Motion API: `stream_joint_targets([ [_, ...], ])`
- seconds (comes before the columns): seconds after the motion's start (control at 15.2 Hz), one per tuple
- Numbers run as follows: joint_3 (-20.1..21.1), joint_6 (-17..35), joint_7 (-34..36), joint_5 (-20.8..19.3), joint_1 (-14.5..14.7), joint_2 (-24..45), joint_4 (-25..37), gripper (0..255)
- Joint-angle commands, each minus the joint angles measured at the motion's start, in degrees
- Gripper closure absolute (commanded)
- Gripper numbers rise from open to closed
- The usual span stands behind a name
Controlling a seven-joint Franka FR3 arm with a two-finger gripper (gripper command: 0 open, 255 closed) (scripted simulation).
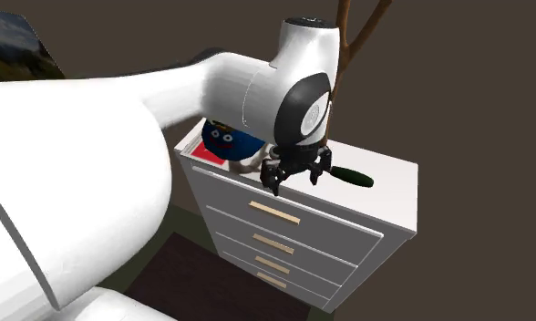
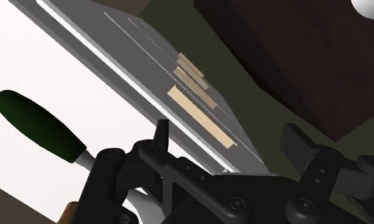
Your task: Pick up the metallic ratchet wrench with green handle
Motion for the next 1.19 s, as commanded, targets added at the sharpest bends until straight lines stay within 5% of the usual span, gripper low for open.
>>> stream_joint_targets([
  [0.0,-3.0,3.4,-8.0,0.4,1.8,4.7,2.3,0],
  [0.46,-10.9,11.1,-35.7,8.3,7.7,20.8,12.1,0],
  [0.86,-11.8,12.8,-59.5,19.7,8.8,35.3,23.1,0],
  [1.12,-11.1,14.8,-62.1,21.4,8.2,37.6,23.0,0],
])
